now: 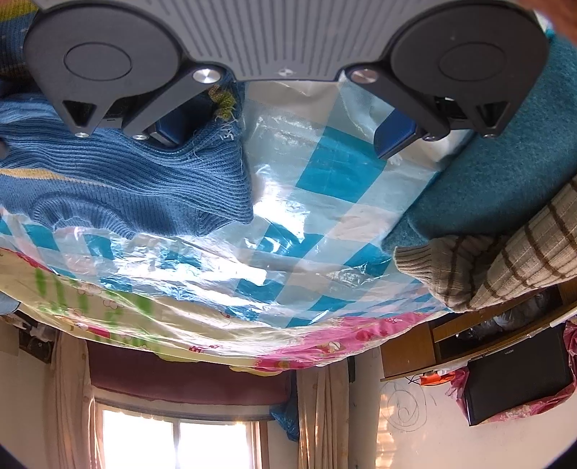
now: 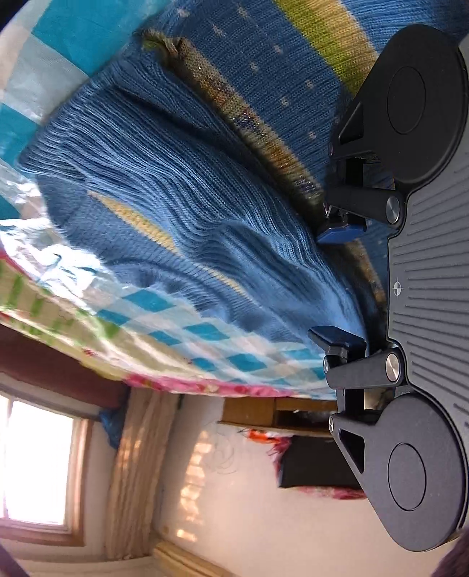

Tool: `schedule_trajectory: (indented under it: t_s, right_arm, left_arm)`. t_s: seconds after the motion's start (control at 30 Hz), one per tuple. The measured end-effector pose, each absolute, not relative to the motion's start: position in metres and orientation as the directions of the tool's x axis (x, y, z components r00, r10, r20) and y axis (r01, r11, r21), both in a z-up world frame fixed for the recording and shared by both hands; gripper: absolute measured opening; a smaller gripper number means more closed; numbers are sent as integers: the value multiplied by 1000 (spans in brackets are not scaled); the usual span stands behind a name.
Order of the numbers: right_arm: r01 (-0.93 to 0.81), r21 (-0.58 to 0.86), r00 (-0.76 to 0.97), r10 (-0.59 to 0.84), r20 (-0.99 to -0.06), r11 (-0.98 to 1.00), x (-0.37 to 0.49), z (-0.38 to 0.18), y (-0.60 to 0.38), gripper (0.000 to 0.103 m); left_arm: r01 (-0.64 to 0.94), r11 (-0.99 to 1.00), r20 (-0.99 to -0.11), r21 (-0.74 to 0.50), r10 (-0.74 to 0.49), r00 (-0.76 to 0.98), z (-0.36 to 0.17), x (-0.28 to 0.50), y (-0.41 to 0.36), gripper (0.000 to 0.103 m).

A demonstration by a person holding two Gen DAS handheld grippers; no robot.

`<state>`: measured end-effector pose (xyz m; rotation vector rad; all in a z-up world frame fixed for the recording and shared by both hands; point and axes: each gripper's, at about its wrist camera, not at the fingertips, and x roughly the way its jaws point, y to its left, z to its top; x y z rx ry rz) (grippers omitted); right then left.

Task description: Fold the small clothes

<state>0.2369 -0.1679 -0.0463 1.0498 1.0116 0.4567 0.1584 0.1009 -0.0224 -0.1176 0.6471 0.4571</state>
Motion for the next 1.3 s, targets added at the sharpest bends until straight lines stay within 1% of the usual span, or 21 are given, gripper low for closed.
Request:
schedule_trajectory:
  t_s: [0.1,0.27,0.4,0.47,0.7,0.93,1.07,1.13,1.17,1.2,1.23,1.27,1.3]
  right_arm:
    - [115,873,532,713,-457,474,230,-37,-172,48]
    - [99,866,492,732,-471,490,227,-33,-164,48]
    - [112,858,492,722,-486,501,230,-38,-153,48]
    - [119,848,512,700,-497,516,231,-38,-151,48]
    - [83,823,629,611,-481,563,225,-23,-158,48]
    - [159,806,688,522,-505,570,227,-32,-183,48]
    - [166,802,703,501,-504,573,226,-34,-196,48]
    - [158,802,708,499,-499,577,224,-33,-200,46]
    - [154,798,712,494,-498,583,223,-33,-202,42]
    - [149,792,717,487,-498,592,222,-31,-204,34]
    - [148,785,719,479,-503,602,222,-29,-204,29]
    - [154,776,716,472,-514,612,222,-29,-205,16]
    - [163,766,707,468,-530,622,224,-27,-204,11]
  left_arm:
    - [-446,895,-610,24,367,703,-24,159,103,103]
    - [-442,897,-612,21,361,704,-26,159,104,103]
    - [-444,896,-612,2,352,708,-25,157,107,103]
    - [-444,896,-617,-7,345,707,-25,157,109,103]
    - [-438,899,-630,-6,336,700,-30,160,109,103]
    - [-437,900,-632,-6,335,699,-31,161,110,103]
    - [-433,901,-634,-1,334,697,-32,162,109,103]
    - [-432,902,-635,-1,333,697,-32,162,109,103]
    - [-431,902,-636,-1,332,697,-33,162,109,103]
    - [-431,902,-636,-2,332,696,-33,162,109,103]
    - [-431,902,-637,-2,331,696,-33,162,109,103]
    - [-431,902,-638,-2,331,696,-33,163,109,103]
    - [-431,902,-638,-2,331,695,-33,163,109,103]
